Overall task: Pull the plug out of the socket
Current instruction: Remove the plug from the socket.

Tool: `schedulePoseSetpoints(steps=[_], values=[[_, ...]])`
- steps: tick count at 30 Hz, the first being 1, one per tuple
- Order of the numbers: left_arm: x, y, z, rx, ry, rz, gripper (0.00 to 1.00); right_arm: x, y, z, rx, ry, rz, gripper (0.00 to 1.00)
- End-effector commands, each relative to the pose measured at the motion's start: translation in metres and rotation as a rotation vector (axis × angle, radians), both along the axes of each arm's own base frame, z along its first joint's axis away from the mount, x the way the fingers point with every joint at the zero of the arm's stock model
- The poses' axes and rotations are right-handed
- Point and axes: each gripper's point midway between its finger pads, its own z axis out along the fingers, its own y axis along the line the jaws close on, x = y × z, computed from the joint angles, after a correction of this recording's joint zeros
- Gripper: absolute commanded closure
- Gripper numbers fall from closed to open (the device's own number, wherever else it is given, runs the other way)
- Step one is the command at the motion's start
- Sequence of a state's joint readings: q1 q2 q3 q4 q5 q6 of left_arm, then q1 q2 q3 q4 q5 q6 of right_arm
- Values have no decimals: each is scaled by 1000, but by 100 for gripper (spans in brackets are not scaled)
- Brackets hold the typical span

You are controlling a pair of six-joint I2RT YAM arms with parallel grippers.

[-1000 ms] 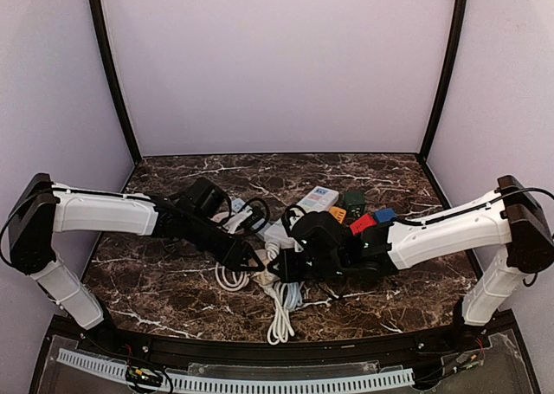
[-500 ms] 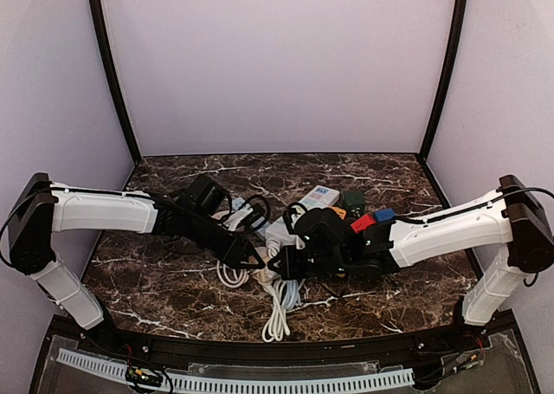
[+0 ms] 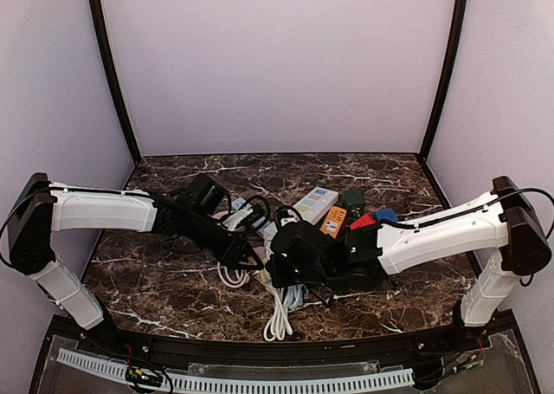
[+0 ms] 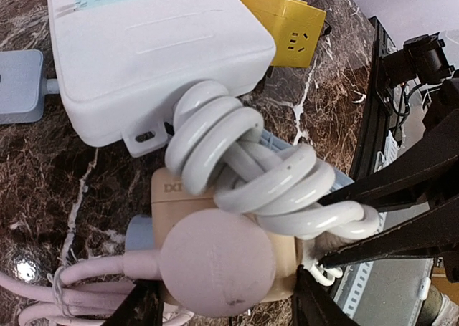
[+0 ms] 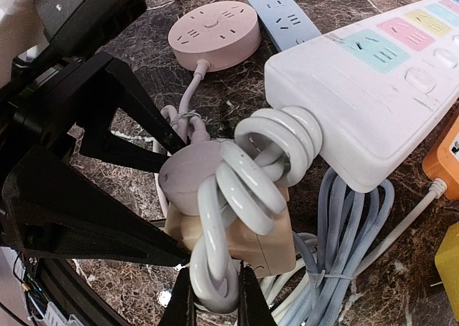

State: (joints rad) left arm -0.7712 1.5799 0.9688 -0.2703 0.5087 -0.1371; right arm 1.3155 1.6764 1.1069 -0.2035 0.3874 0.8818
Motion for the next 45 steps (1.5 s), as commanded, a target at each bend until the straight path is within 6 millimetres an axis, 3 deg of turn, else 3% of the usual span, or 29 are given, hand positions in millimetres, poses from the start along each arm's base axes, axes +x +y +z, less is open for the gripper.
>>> schedulePoseSetpoints(steps=[1,11,16,19,28,39,45], values=[[23,68,-45,281,8,176,99,-5,4,34,14,-89,-43,100],[32,79,-49,293,32,225,99,-11,3,35,-17,-130,-69,100],[35,84,-48,309,8,238,99,-6,-11,37,-42,-152,-110,100],[34,76,-40,256,2,213,99,-3,-16,37,-41,-138,-100,100],[32,71,-33,255,-54,168,99,10,-11,31,119,14,54,100],[28,64,-27,245,-88,128,99,8,2,31,310,128,208,100],[36,80,-41,352,-76,189,99,19,-8,33,138,9,86,100]])
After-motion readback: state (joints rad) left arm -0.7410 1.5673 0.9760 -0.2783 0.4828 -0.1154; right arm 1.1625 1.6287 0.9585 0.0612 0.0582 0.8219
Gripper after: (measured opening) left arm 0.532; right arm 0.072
